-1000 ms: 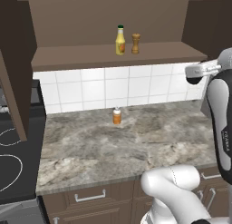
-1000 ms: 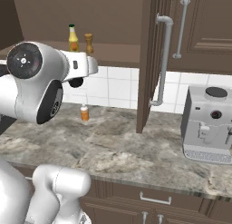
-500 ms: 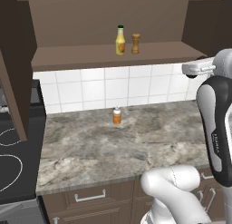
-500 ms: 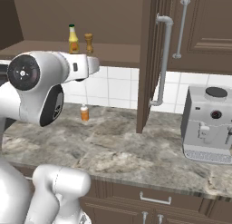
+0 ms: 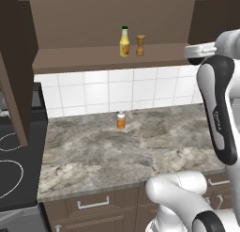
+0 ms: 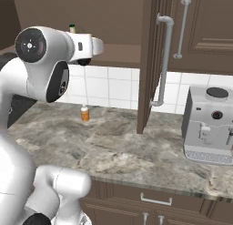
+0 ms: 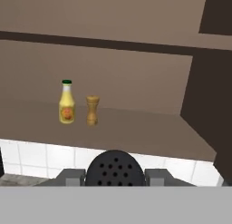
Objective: There are various items on the counter. Only move the condiments/shakers into the cabinet.
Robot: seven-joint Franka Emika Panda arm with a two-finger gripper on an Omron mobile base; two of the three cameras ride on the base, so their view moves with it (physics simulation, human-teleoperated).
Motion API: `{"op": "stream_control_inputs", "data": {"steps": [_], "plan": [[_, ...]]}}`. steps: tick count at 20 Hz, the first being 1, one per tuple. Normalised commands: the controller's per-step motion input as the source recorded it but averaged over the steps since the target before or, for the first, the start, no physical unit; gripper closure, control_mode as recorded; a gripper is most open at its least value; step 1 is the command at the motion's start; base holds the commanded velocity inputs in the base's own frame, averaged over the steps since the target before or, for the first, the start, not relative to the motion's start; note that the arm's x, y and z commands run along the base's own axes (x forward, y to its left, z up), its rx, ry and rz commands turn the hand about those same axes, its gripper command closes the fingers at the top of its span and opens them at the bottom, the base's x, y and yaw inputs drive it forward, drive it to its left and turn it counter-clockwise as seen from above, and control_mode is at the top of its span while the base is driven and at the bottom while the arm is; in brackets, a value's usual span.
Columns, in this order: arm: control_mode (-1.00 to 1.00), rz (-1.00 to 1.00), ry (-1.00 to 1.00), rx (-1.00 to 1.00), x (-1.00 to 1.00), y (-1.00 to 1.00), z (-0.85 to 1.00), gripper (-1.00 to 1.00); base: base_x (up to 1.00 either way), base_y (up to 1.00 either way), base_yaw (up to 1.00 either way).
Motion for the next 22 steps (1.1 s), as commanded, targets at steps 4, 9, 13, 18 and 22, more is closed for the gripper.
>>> {"op": "stream_control_inputs", "data": {"steps": [4, 9, 13, 18, 22], "plan": [[-1.00, 0.00, 0.00, 0.00, 0.71, -0.11, 0.00, 1.00, 0.00, 0.00, 0.00], [-1.00, 0.00, 0.00, 0.00, 0.77, -0.16, 0.00, 1.00, 0.00, 0.00, 0.00], [-1.00, 0.00, 0.00, 0.00, 0.64, -0.13, -0.04, 1.00, 0.00, 0.00, 0.00], [-1.00, 0.00, 0.00, 0.00, 0.55, -0.03, -0.14, 1.00, 0.00, 0.00, 0.00], [-1.00, 0.00, 0.02, -0.03, 0.58, 0.00, -0.14, 1.00, 0.00, 0.00, 0.00]]}}
